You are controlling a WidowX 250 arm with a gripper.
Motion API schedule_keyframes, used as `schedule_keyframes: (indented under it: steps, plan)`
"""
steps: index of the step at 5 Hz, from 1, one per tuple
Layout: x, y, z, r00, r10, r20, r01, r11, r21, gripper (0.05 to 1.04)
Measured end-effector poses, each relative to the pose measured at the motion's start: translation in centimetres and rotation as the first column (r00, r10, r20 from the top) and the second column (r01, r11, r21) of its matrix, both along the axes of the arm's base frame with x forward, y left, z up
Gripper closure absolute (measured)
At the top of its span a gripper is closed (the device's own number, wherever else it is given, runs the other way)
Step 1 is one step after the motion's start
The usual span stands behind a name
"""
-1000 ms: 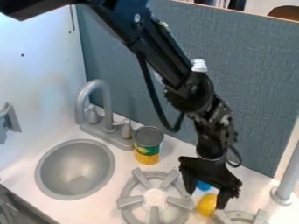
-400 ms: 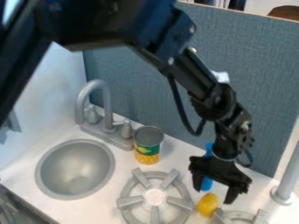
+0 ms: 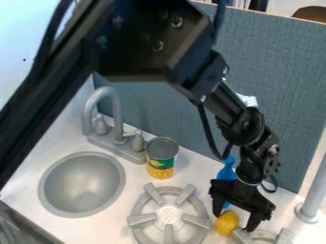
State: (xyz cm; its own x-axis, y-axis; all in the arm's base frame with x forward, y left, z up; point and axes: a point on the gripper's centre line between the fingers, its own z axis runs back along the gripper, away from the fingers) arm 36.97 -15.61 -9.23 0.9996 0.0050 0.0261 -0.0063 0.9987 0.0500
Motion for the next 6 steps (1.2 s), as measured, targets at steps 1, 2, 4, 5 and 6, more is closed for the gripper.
schedule_keyframes:
  steps: [1,2,4,5,6]
  plan:
    - [0.2,0.0,-0.6,1.0,0.015,-0.024,-0.014,1.0,0.024,0.114]
    - [0.4,0.2,-1.0,0.998,0.025,-0.051,-0.022,0.999,0.047,0.34]
    - [-0.2,0.4,-0.8,0.998,0.036,-0.043,-0.034,0.999,0.042,0.374]
    - [-1.2,0.7,1.4,1.0,0.018,-0.026,-0.017,0.999,0.031,0.375]
    - [-2.4,1.4,2.6,1.0,-0.005,0.005,0.005,0.999,0.031,0.375]
